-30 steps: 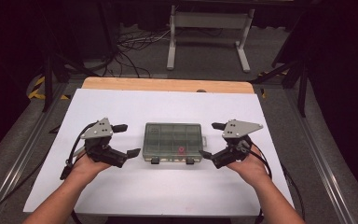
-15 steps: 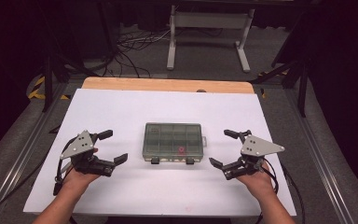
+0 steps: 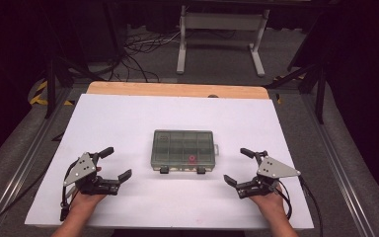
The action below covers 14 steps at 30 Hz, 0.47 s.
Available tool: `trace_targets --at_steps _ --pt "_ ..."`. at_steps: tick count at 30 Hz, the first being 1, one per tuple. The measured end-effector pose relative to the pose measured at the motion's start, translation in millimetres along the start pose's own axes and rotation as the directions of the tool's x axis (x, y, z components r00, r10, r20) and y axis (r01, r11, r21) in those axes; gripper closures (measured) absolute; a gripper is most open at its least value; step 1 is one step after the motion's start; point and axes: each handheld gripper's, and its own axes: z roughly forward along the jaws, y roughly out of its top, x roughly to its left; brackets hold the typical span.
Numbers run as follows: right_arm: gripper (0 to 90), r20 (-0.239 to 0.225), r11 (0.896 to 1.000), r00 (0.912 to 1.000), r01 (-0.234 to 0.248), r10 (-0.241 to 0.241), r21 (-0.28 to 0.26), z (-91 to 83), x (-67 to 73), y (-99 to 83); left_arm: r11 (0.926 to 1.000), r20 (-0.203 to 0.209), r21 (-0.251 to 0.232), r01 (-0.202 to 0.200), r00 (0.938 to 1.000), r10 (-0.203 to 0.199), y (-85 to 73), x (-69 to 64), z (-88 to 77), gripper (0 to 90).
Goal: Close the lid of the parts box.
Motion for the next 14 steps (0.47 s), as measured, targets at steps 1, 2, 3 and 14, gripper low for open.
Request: trace_targets --at_steps 1,2,3,14 --pt "0.0 0.016 1.0 0.9999 -0.003 0.003 0.015 0.7 0.7 -9.7 0.9994 -0.013 0.021 -0.029 0.9995 0.029 -5.1 -0.3 1.8 2.0" --pt "0.0 0.017 1.0 0.9998 -0.009 0.009 0.022 1.1 0.5 -12.8 0.9989 -0.007 0.036 -0.031 0.9995 0.031 -7.9 0.1 3.3 2.0" --pt "0.0 0.017 0.999 0.9995 -0.025 0.025 0.032 2.2 0.3 -17.2 0.9988 0.003 0.047 -0.016 0.9999 0.016 -10.7 0.1 4.6 1.8" --pt "0.0 0.019 0.998 0.9993 -0.034 0.033 0.05 4.1 2.8 -18.8 0.9988 0.019 0.033 0.036 0.9991 -0.037 -12.2 3.6 3.2 0.6"
